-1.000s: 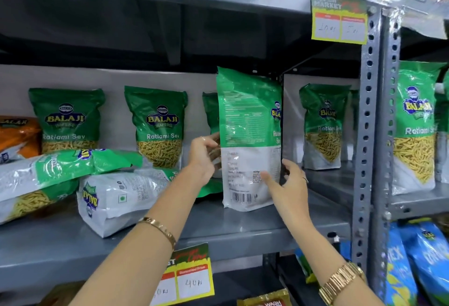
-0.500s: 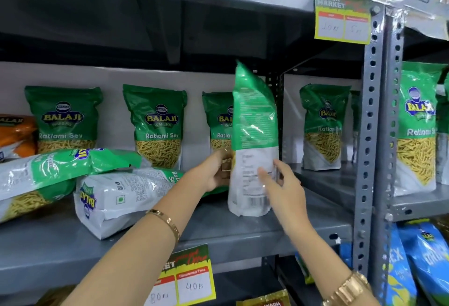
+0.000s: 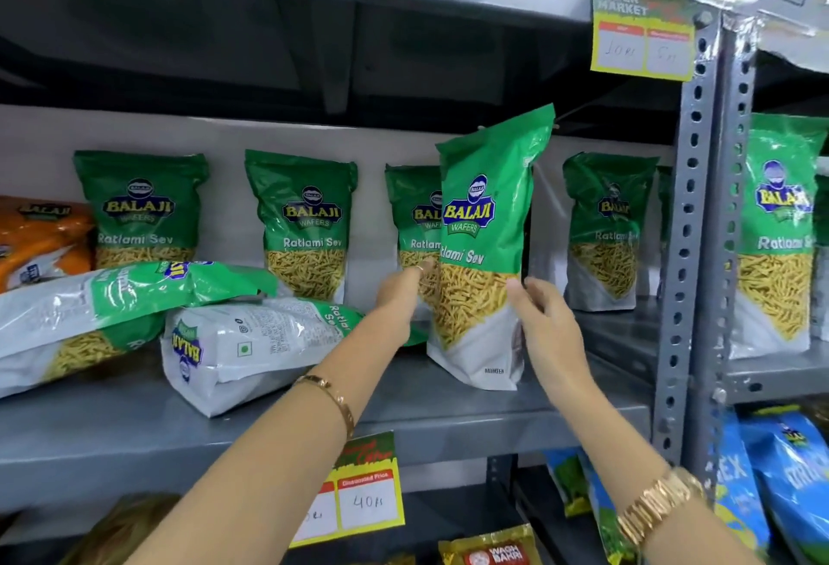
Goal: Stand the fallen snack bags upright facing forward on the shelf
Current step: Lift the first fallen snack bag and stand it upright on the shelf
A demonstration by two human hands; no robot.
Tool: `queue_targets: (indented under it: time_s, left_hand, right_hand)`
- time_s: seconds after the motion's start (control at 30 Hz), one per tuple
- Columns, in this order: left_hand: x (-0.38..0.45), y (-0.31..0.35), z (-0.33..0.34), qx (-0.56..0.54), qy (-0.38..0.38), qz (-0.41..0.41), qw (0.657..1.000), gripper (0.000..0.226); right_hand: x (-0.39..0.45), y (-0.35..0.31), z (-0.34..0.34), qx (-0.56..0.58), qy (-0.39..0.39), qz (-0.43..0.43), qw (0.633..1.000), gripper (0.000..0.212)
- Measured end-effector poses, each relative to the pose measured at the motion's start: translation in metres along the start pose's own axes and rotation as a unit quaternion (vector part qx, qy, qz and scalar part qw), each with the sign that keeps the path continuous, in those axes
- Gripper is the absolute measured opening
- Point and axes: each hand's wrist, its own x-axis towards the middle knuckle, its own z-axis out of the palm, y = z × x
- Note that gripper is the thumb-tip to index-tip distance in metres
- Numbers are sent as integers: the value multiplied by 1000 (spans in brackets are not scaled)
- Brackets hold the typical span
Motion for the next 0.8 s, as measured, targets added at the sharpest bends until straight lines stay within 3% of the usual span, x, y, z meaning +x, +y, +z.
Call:
queue_targets:
  time_s: [0.07, 0.13, 0.2, 0.3, 0.43, 0.53, 0.63, 0.73, 0.8]
  left_hand:
    - [9, -1, -2, -36, -89, -53, 994, 62]
    - [11, -4, -1, -45, -149, -57, 986, 32]
    - [12, -9, 4, -48, -171, -61, 982, 22]
    - [12, -10, 9, 6, -160, -22, 987, 27]
    - [2, -17, 14, 102, -92, 28, 990, 60]
    - [-7, -27, 19, 172, 3, 96, 980, 53]
    - [-19, -32, 21, 266, 66, 157, 949, 41]
    - [-23, -37, 19, 285, 53, 156, 944, 48]
    - [-21, -39, 14, 260, 20, 137, 956, 66]
  right_hand:
    - [-10, 3, 1, -62, -8, -39, 997, 52]
    - [-13, 5, 3, -124, -5, -47, 991, 63]
    - [-9, 8, 0, -140, 6, -53, 989, 57]
    - [4, 14, -10, -98, -11, -27, 995, 44]
    - [29, 18, -22, -15, -44, 60, 997, 38]
    - [48, 20, -22, 15, -85, 149, 985, 43]
    - [61, 32, -18, -9, -125, 221, 967, 37]
    - [62, 43, -14, 38, -120, 242, 962, 27]
    - [60, 48, -12, 67, -109, 246, 961, 25]
